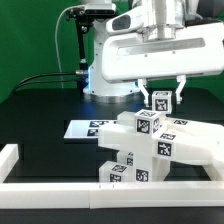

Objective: Assemble chair

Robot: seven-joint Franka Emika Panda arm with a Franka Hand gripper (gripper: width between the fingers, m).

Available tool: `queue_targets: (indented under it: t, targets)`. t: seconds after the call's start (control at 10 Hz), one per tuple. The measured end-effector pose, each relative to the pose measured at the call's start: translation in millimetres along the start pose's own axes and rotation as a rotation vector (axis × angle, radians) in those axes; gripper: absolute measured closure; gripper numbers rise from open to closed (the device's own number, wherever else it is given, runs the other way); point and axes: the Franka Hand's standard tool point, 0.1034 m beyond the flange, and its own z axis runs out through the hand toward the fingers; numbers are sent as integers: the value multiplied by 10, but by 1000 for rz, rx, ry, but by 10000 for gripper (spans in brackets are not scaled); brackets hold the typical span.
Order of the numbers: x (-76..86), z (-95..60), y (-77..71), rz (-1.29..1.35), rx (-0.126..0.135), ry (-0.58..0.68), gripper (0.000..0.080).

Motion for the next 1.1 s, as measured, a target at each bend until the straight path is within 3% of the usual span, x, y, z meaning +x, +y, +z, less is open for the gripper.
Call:
queue_targets:
  t: [0.7, 0.9, 1.0, 1.1]
  targets:
    - [-3, 72, -12, -15, -10, 44, 519]
    - [-3, 72, -12, -15, -10, 44, 274]
    - [-23, 82, -15, -10, -8, 11, 274]
    - [27, 32, -65, 13, 10, -73, 175]
